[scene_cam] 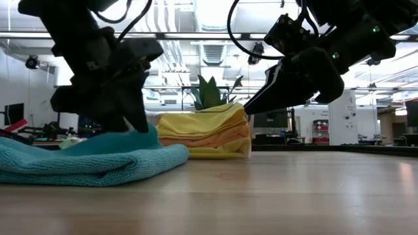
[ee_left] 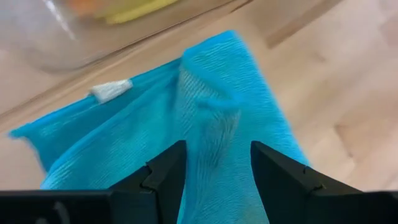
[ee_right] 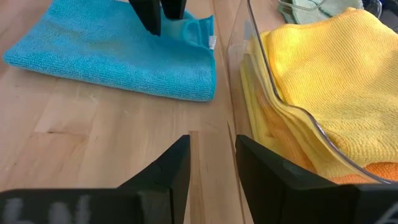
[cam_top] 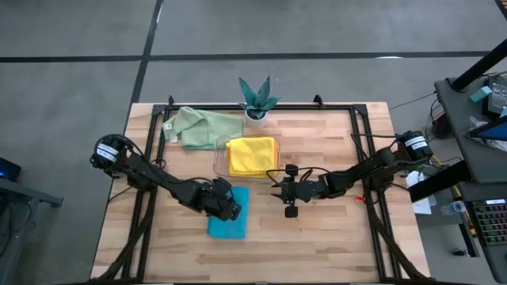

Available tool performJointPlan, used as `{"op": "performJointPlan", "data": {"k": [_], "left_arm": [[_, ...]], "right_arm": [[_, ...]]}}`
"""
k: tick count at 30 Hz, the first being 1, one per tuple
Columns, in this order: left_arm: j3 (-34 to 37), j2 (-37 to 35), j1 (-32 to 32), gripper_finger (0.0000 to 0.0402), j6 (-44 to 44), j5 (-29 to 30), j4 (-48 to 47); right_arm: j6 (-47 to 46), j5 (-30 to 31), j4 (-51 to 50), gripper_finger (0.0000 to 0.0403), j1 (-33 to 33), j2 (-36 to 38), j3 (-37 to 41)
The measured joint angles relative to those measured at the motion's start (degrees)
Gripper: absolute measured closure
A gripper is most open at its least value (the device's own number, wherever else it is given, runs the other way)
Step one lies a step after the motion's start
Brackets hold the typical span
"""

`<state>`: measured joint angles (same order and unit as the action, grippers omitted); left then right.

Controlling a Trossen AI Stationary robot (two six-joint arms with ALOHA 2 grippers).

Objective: Fold microfiber towels
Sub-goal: Fold the blue microfiber towel

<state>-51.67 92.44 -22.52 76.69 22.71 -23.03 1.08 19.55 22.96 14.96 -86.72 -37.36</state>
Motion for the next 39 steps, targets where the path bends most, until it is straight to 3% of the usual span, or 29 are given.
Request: {"op": "performJointPlan", "data": {"k": [6,16,25,32,39], "left_arm": [[0.1,0.0,0.0,0.0253,-4.2,0.4,3.0],[1.2,0.0,0.0,0.0394,-4.1,2.1,2.6],[-1.2,-2.8,-1.5,0.0401,-2.8,2.9,-6.6],[-3.7,-4.2,-2.2,0.0401,5.8,2.8,-22.7],[-1.2,-3.2,-1.8,0.0401,6.6,2.9,-22.5]], "right_arm": [[0.0,0.0,0.0,0.0284,0.0,0.0,0.0],[0.0,0.0,0.0,0.0284,0.0,0.0,0.0],[0.0,0.0,0.0,0.0284,0.0,0.0,0.1],[0.0,0.0,0.0,0.0284,0.0,0.0,0.2],[0.2,0.0,0.1,0.0284,0.0,0.0,0.3]]}}
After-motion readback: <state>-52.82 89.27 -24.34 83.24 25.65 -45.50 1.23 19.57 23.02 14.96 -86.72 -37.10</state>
